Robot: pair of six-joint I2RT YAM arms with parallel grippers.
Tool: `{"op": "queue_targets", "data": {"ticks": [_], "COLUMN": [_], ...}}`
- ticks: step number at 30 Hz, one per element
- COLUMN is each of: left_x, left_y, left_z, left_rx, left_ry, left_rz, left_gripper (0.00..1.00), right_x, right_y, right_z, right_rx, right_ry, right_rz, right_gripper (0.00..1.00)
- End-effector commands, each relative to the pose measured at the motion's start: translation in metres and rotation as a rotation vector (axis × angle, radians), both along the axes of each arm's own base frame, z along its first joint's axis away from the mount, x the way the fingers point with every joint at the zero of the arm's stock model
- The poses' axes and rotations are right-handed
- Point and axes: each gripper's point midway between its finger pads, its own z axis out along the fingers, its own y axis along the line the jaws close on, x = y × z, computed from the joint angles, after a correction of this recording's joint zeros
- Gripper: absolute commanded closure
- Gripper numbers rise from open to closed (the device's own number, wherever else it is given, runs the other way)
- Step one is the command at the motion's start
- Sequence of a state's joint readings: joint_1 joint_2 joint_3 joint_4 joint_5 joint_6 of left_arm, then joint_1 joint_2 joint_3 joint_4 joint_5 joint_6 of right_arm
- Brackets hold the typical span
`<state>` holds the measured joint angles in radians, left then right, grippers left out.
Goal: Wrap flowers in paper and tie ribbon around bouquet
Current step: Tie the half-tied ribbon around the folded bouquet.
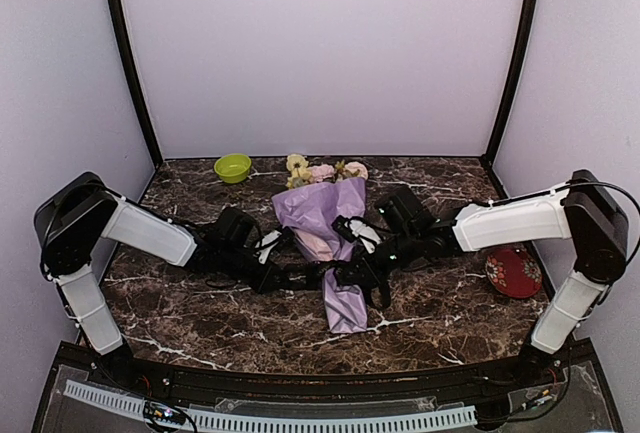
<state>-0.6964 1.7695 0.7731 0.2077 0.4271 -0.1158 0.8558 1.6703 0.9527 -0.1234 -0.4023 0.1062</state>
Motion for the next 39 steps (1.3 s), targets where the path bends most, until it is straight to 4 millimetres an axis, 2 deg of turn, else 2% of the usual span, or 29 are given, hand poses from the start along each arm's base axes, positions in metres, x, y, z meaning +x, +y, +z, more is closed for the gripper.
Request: {"op": "queue_targets", "data": {"ticks": [1,4,6,7,12,17,23,26,27,30,32,34,35,36,37,38,39], "left_x": [-0.001,0.0,0.001,0.002,0.005,0.007,0.008,0.007,0.007,0.008,0.009,0.009,0.01,0.01,0.01,0.01,0.01], "left_y": [0.012,0.015,0.018,0.019,0.024,0.024,0.023,0.023,0.023,0.023,0.022,0.022,0.022,0.022,0.022,0.022,0.023], "left_z": [-0.002,-0.004,-0.005,-0.006,-0.009,-0.01,-0.014,-0.013,-0.014,-0.013,-0.012,-0.012,-0.012,-0.012,-0.013,-0.013,-0.012], "left_rx": [0.024,0.027,0.03,0.03,0.03,0.023,0.02,0.019,0.021,0.023,0.023,0.026,0.027,0.028,0.032,0.033,0.035], "left_ry": [0.005,0.008,0.011,0.013,0.024,0.025,0.038,0.04,0.04,0.038,0.039,0.041,0.041,0.04,0.041,0.042,0.041], "left_rz": [0.02,0.028,0.036,0.041,0.061,0.066,0.065,0.064,0.062,0.06,0.057,0.055,0.054,0.053,0.053,0.053,0.054], "left_gripper": [1.0,1.0,1.0,1.0,1.0,1.0,1.0,1.0,1.0,1.0,1.0,1.0,1.0,1.0,1.0,1.0,1.0], "right_x": [0.006,0.001,-0.006,-0.01,-0.036,-0.05,-0.073,-0.071,-0.069,-0.05,-0.021,0.013,0.021,0.024,0.023,0.022,0.02], "right_y": [0.006,0.006,0.005,0.005,0.003,0.001,0.015,0.01,0.007,-0.01,-0.032,-0.062,-0.075,-0.084,-0.09,-0.095,-0.098], "right_z": [0.022,0.033,0.034,0.042,0.056,0.042,0.035,0.044,0.051,0.072,0.071,0.048,0.034,0.021,0.005,-0.007,-0.016], "right_rx": [0.035,0.059,0.065,0.086,0.146,0.135,0.127,0.132,0.15,0.197,0.179,0.08,0.008,-0.065,-0.131,-0.181,-0.219], "right_ry": [-0.051,-0.046,-0.023,-0.026,0.003,0.042,0.085,0.049,0.032,-0.012,-0.03,-0.037,-0.042,-0.046,-0.034,-0.033,-0.035], "right_rz": [-0.001,0.013,0.032,0.041,0.124,0.151,0.256,0.252,0.251,0.175,0.036,-0.15,-0.199,-0.212,-0.214,-0.217,-0.212], "right_gripper": [1.0,1.0,1.0,1.0,1.0,1.0,0.98,0.7,0.65,0.55,0.53,0.51,0.5,0.4,0.16,0.02,0.0]}}
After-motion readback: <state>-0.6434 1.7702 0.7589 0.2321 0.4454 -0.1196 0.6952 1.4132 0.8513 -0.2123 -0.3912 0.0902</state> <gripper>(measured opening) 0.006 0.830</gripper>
